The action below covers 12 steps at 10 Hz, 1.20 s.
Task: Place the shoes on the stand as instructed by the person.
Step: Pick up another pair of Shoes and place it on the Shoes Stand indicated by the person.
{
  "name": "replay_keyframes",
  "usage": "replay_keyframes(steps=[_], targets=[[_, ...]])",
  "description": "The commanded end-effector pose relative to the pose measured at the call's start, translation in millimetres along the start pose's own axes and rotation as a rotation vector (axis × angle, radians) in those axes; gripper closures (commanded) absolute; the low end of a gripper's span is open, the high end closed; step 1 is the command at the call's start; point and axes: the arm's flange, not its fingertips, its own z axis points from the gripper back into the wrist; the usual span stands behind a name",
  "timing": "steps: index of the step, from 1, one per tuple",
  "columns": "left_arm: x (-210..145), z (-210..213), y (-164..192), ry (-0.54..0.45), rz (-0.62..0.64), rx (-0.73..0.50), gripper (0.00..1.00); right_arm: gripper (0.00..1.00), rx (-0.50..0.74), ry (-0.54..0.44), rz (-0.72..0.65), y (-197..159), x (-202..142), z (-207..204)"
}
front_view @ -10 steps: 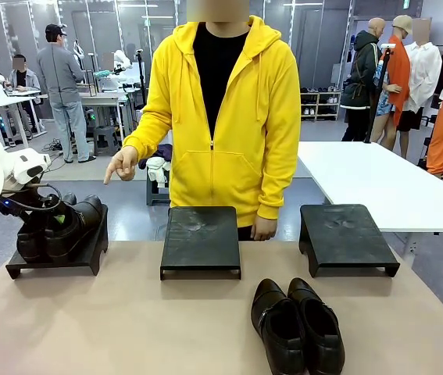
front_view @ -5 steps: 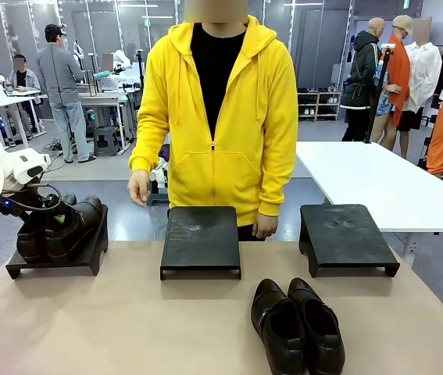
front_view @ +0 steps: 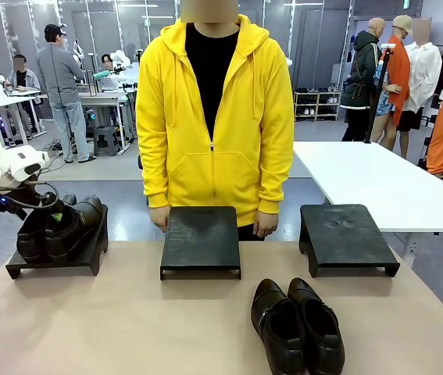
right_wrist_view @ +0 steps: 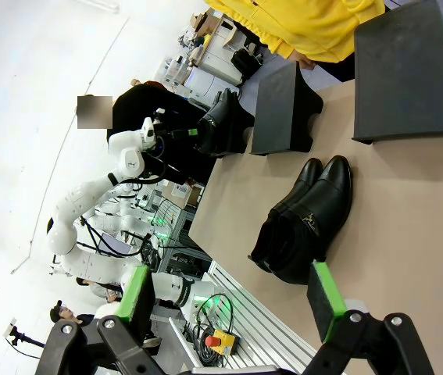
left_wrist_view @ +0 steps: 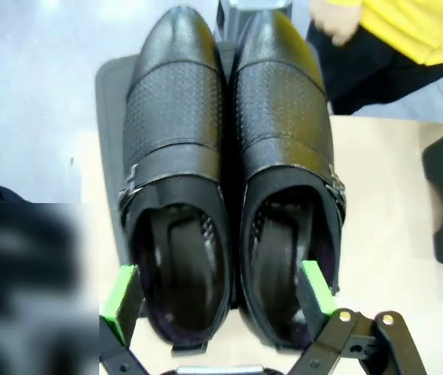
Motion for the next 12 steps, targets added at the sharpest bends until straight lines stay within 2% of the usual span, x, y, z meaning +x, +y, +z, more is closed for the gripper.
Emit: replay_keyframes(steps=[1, 2, 4, 6, 7, 9, 10, 11, 12], targets=[[3, 61, 14, 0.050, -0.016, -0.021, 0.00, 0.00, 0.010, -0.006, 0.013, 2, 0, 1], [-3, 91, 24, 0.055, -0.028, -0.048, 0.00, 0.00, 0.010, -0.006, 0.013, 2, 0, 1], [-19, 159, 50, 0.035, -0.005, -0.201, 0.00, 0.00, 0.010, -0.006, 0.013, 2, 0, 1], [-52, 201, 88, 0.003, 0.067, -0.275, 0.00, 0.00, 0.010, -0.006, 0.013, 2, 0, 1], [-76, 221, 107, 0.015, 0.080, -0.380, 0.00, 0.00, 0.010, -0.006, 0.013, 2, 0, 1], [-125, 240, 139, 0.038, 0.099, -0.641, 0.00, 0.00, 0.010, -0.006, 0.013, 2, 0, 1], [-150, 234, 155, 0.030, 0.129, -0.756, 0.00, 0.00, 0.010, -0.006, 0.013, 2, 0, 1], [-178, 227, 172, -0.008, 0.173, -0.917, 0.00, 0.00, 0.010, -0.006, 0.013, 2, 0, 1], [-199, 218, 189, -0.067, 0.251, -1.017, 0.00, 0.00, 0.010, -0.006, 0.013, 2, 0, 1]])
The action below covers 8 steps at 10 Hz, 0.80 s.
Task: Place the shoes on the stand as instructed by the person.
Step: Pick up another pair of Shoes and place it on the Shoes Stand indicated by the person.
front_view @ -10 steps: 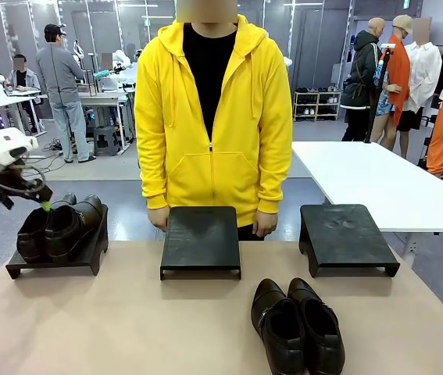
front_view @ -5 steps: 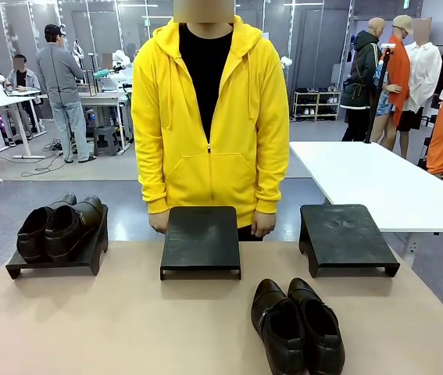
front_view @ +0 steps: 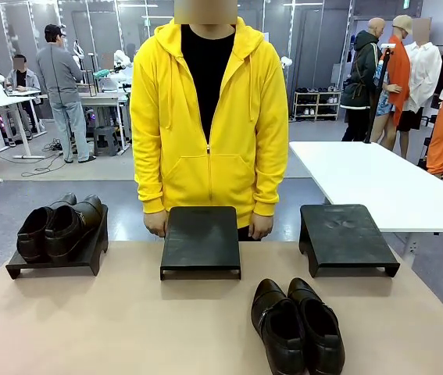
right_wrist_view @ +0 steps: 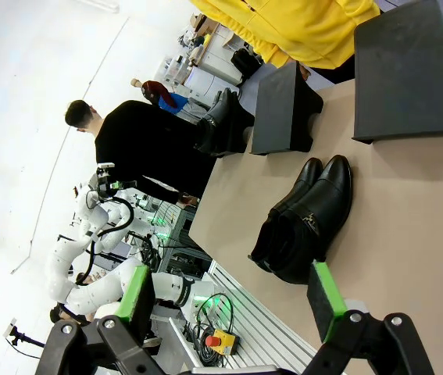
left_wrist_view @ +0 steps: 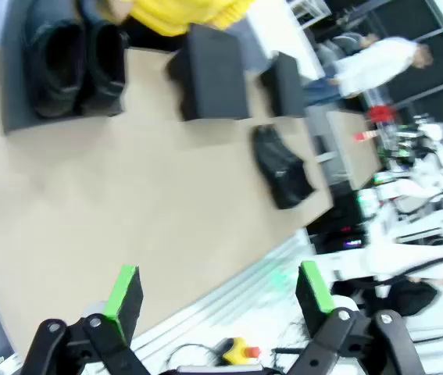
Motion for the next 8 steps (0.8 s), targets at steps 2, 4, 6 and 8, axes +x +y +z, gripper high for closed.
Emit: replay_keyframes(steps=[2, 4, 6, 8], targets=[[-33, 8, 53, -0.086, 0.113, -0.262, 0.00, 0.00, 0.010, -0.007, 0.013, 2, 0, 2], [-44, 4, 75, -0.063, 0.143, -0.316, 0.00, 0.00, 0.010, -0.007, 0.013, 2, 0, 2], [-50, 9, 100, -0.006, 0.187, -0.410, 0.00, 0.00, 0.010, -0.007, 0.013, 2, 0, 2], [-49, 4, 120, 0.038, 0.225, -0.447, 0.00, 0.00, 0.010, -0.007, 0.013, 2, 0, 2]])
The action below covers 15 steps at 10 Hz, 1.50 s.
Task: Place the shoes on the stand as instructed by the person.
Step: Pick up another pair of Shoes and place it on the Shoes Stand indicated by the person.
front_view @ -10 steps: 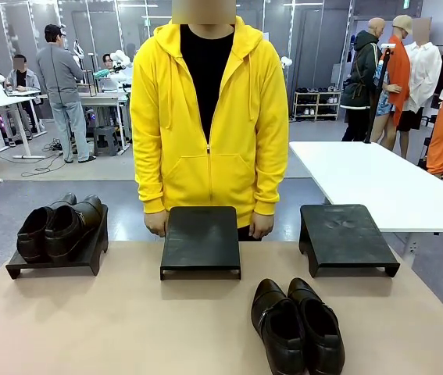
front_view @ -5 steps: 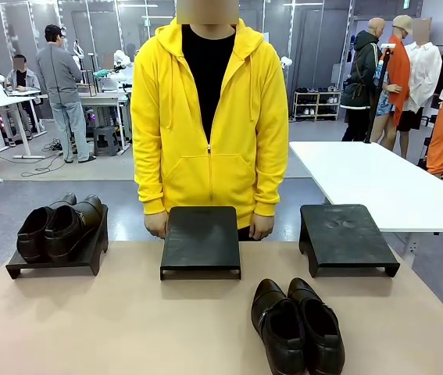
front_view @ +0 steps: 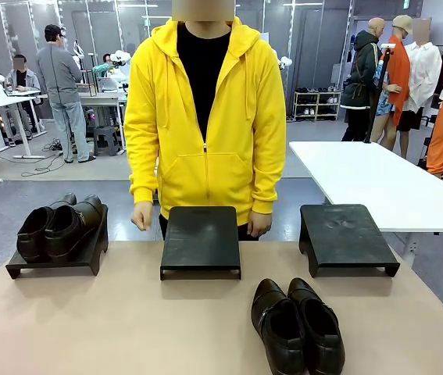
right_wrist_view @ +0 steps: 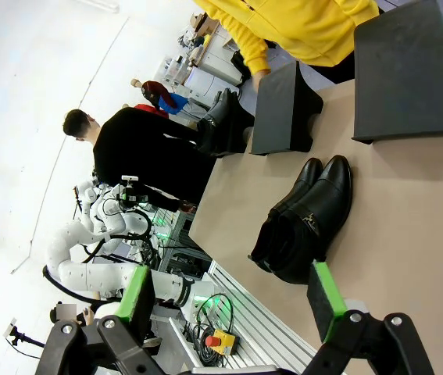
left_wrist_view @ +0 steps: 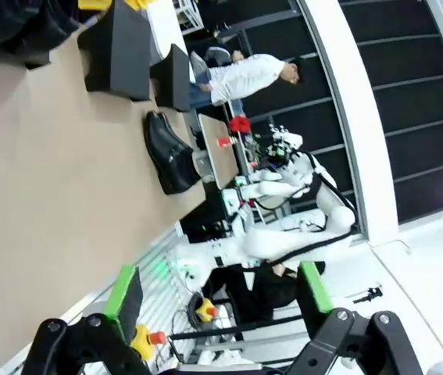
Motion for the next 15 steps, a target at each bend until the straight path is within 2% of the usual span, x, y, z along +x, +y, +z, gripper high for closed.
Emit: replay_keyframes(steps=[1, 3, 5, 6, 15], targets=[[17, 13, 6, 0.061, -0.007, -0.020, 0.00, 0.00, 0.010, -0.006, 0.013, 2, 0, 1], [24, 15, 8, 0.087, 0.002, -0.018, 0.00, 0.00, 0.010, -0.006, 0.013, 2, 0, 1], [33, 15, 7, 0.033, 0.009, 0.017, 0.00, 0.00, 0.010, -0.006, 0.013, 2, 0, 1], [24, 6, 12, 0.080, 0.030, -0.001, 0.00, 0.00, 0.010, -0.006, 0.013, 2, 0, 1], [24, 6, 12, 0.080, 0.030, -0.001, 0.00, 0.00, 0.010, -0.006, 0.013, 2, 0, 1]])
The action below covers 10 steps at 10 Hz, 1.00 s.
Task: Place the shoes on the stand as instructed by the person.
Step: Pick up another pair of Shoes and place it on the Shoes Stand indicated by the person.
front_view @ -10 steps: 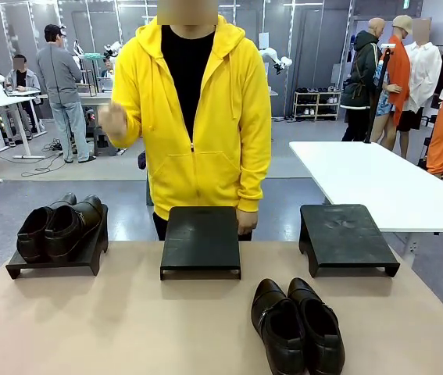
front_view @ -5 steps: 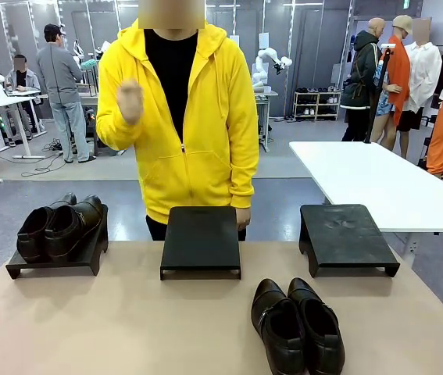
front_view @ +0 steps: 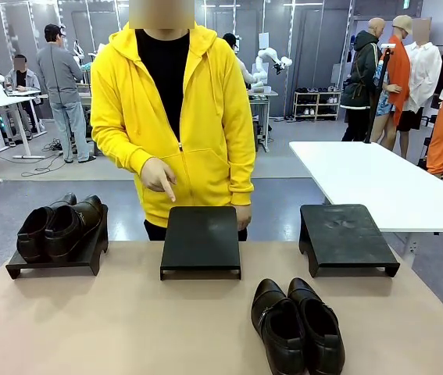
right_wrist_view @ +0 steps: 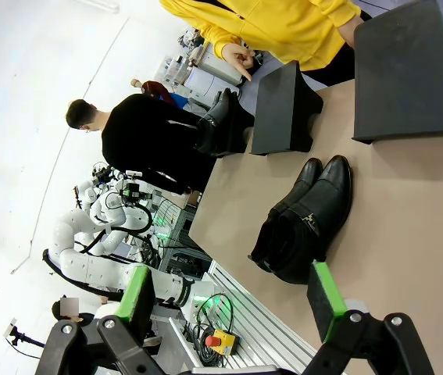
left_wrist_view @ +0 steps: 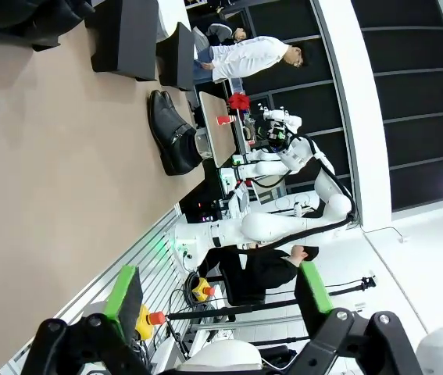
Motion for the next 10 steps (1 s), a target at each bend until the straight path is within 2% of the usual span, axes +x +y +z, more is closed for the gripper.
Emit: replay_keyframes(steps=[1, 10], targets=[[-2.3, -0.3, -0.1, 0.004, -0.004, -0.008, 0.00, 0.00, 0.010, -0.006, 0.013, 2.1, -0.1, 1.3], [-2.3, -0.3, -0.1, 0.004, -0.004, -0.008, 0.00, 0.00, 0.000, 0.000, 0.000, 0.0, 0.0, 0.0]])
